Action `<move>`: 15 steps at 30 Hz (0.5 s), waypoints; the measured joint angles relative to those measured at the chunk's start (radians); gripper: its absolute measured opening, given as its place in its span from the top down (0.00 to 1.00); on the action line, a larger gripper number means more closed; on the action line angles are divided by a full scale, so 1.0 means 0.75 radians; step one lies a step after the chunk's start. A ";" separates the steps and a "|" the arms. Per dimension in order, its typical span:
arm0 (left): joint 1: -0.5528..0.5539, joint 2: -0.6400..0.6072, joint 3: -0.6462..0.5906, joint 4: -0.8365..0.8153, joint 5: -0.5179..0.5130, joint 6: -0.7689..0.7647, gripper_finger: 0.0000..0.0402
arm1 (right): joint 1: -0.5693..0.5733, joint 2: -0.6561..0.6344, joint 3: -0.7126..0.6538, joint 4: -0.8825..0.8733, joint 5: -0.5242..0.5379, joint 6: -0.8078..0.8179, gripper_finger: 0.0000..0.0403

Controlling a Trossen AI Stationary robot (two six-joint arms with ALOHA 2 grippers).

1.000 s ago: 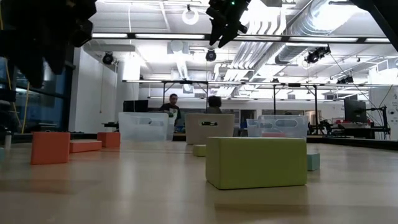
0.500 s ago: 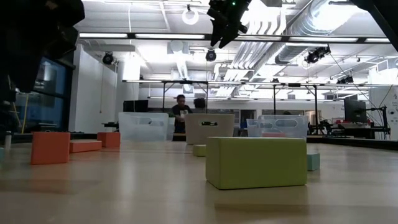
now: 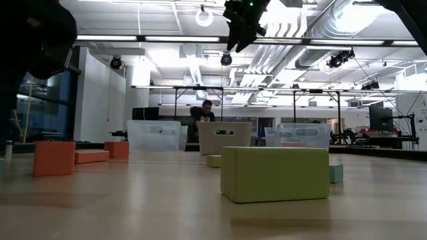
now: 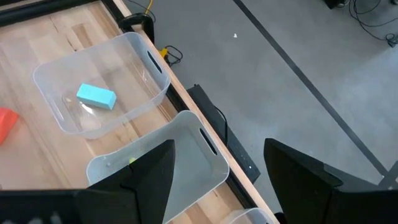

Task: Sort & place blocks by color
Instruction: Put the blue block into the left transparent bin

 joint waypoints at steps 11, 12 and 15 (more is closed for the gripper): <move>-0.012 0.132 0.037 0.044 0.006 -0.033 0.44 | 0.000 0.000 -0.001 -0.020 -0.001 0.000 0.41; -0.012 0.140 0.042 0.028 0.006 -0.029 0.44 | 0.000 0.000 -0.001 -0.020 -0.001 0.000 0.41; -0.012 0.185 0.061 0.069 0.016 -0.023 0.44 | 0.000 0.001 -0.001 -0.018 -0.004 0.000 0.41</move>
